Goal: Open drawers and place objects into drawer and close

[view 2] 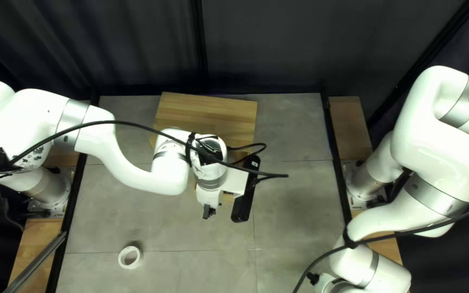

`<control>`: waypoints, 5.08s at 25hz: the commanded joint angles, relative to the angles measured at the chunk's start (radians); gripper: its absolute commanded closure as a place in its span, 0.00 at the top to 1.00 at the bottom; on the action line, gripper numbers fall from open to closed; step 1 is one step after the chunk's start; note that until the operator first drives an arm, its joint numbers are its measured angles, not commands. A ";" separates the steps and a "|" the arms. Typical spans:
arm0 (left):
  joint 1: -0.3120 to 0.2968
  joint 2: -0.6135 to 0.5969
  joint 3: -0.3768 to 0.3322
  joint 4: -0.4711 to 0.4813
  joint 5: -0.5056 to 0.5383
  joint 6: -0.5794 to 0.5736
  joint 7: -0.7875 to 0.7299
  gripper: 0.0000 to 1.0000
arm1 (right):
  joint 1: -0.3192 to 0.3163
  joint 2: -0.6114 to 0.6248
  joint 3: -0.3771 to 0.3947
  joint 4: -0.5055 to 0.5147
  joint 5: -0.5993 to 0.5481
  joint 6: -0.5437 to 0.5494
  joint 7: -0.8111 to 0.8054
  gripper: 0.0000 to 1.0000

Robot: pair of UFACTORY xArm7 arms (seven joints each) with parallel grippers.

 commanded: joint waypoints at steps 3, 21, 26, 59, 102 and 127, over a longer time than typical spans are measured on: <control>0.003 0.019 -0.005 0.014 -0.013 0.000 0.005 1.00 | 0.000 0.000 0.000 0.000 0.000 0.000 0.000 1.00; 0.003 0.017 -0.025 0.006 -0.039 -0.030 0.034 1.00 | 0.000 0.000 0.000 0.000 0.000 0.000 0.000 1.00; 0.005 0.010 -0.032 0.000 -0.049 -0.036 0.050 1.00 | 0.000 0.000 0.000 0.000 0.000 0.000 0.000 1.00; -0.017 -0.053 -0.035 0.032 -0.021 0.043 0.013 1.00 | 0.000 0.000 0.000 0.000 0.000 0.000 0.000 1.00; -0.237 -0.559 -0.180 -0.457 0.082 -0.134 0.360 1.00 | 0.000 0.000 0.000 0.000 0.000 0.000 0.000 1.00; -0.237 -0.559 -0.180 -0.457 0.082 -0.134 0.360 1.00 | 0.000 0.000 0.000 0.000 0.000 0.000 0.000 1.00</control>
